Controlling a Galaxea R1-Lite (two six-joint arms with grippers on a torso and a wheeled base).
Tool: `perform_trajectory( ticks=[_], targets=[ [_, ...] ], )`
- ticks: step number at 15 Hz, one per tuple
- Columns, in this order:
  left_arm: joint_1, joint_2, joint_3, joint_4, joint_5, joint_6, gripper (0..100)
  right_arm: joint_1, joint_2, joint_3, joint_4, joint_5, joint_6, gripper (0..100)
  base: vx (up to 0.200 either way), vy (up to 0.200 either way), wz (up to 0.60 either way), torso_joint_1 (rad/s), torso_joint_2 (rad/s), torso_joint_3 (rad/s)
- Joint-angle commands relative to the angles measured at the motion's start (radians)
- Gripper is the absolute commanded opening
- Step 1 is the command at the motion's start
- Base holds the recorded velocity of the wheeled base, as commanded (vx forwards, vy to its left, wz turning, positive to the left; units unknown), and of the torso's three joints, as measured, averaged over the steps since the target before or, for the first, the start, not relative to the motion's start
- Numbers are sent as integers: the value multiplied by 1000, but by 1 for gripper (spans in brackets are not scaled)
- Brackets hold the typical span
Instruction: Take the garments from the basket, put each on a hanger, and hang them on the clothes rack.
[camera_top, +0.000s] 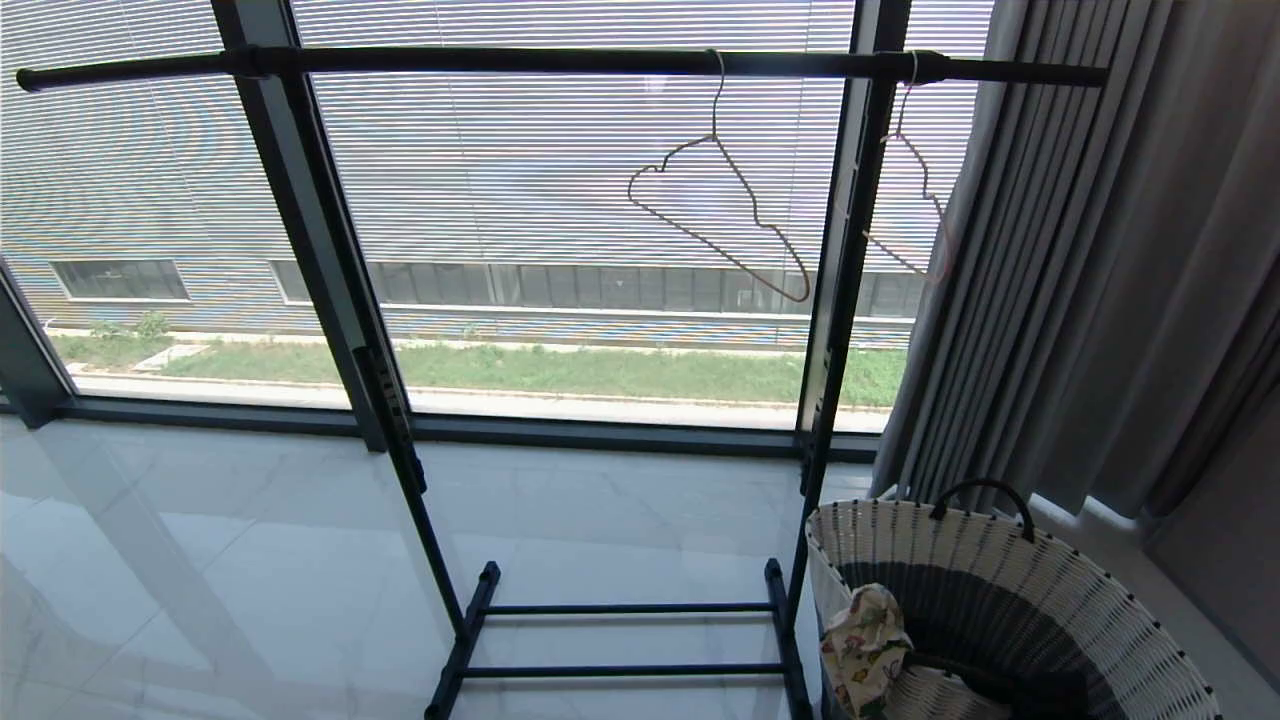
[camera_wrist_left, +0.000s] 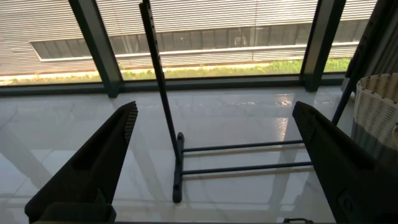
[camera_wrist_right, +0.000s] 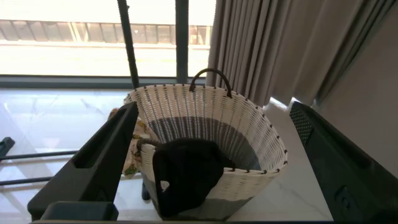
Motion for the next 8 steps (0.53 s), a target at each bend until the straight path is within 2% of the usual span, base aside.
perform_trajectory(
  ticks=[1, 3, 4, 5, 8],
  targets=[
    [1, 0, 0, 0, 0, 0, 100, 4, 12, 0, 0, 0, -4, 100, 0, 0, 0, 0, 0, 0],
    [1, 0, 0, 0, 0, 0, 100, 6, 18, 0, 0, 2, -24, 100, 0, 0, 0, 0, 0, 0],
    [1, 0, 0, 0, 0, 0, 100, 14, 44, 0, -3, 25, -105, 100, 0, 0, 0, 0, 0, 0],
    [1, 0, 0, 0, 0, 0, 100, 24, 73, 0, -6, 91, -143, 100, 0, 0, 0, 0, 0, 0],
    [1, 0, 0, 0, 0, 0, 100, 127, 99, 0, -8, 101, -148, 100, 0, 0, 0, 0, 0, 0]
  ],
)
